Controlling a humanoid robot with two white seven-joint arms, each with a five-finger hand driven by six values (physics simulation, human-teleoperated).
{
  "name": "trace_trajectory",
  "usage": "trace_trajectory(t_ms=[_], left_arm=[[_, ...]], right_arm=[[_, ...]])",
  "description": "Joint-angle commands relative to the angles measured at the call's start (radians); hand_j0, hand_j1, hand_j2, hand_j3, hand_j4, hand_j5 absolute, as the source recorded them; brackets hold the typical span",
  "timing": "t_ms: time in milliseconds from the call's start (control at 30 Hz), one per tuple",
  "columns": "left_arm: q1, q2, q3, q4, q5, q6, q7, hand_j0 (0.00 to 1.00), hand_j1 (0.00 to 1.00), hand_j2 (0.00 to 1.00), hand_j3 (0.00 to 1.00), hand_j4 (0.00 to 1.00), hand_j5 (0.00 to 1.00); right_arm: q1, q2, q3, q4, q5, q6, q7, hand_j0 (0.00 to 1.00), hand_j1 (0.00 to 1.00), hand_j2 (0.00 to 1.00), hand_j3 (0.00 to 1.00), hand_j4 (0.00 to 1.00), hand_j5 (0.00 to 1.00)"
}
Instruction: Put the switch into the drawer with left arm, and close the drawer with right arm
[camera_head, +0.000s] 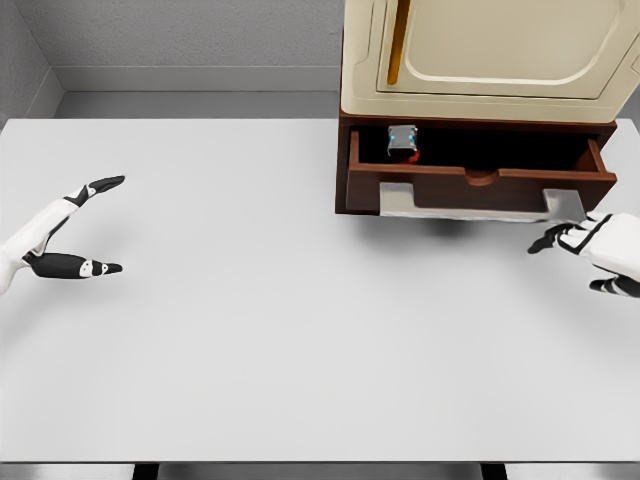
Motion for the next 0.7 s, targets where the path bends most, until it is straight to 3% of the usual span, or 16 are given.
trace_trajectory(t_ms=[0, 400, 667], left_arm=[[0.000, 0.000, -0.005, 0.002, 0.007, 0.001, 0.000, 1.00, 1.00, 1.00, 1.00, 1.00, 1.00], [0.000, 0.000, -0.005, 0.002, 0.007, 0.001, 0.000, 1.00, 1.00, 1.00, 1.00, 1.00, 1.00], [0.000, 0.000, -0.005, 0.002, 0.007, 0.001, 0.000, 1.00, 1.00, 1.00, 1.00, 1.00, 1.00]], right_arm=[[0.000, 0.008, 0.037, -0.036, -0.194, 0.002, -0.014, 0.88, 0.88, 0.88, 0.88, 0.88, 0.88], [-0.020, 0.024, 0.043, -0.035, -0.192, 0.002, -0.014, 0.88, 0.88, 0.88, 0.88, 0.88, 0.88], [-0.074, 0.065, 0.060, -0.035, -0.191, 0.002, -0.014, 0.89, 0.89, 0.89, 0.89, 0.89, 0.89]])
